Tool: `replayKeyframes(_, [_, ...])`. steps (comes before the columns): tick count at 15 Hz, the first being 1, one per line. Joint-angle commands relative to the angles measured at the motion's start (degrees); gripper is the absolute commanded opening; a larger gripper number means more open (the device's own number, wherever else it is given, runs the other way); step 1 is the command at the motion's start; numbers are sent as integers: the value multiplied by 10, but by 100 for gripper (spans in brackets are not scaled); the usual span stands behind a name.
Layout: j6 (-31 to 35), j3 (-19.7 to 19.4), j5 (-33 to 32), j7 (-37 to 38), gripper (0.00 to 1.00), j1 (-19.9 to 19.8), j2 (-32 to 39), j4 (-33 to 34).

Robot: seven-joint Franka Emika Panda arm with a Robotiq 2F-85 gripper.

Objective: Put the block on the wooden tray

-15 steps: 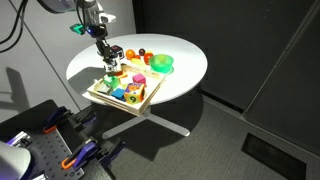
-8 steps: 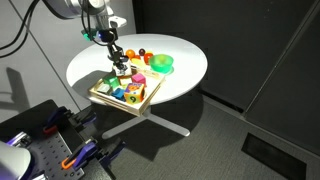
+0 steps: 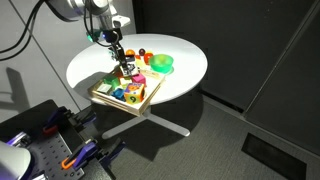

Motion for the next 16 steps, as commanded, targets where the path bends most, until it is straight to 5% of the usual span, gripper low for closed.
replayKeyframes(1, [11,2,-28,26,93,2,-23,-22])
replayKeyframes(3, [11,4,-35,27,100,4,-27,-26])
replayKeyframes(16, [56,39,-70,58,100,8,-95,-88])
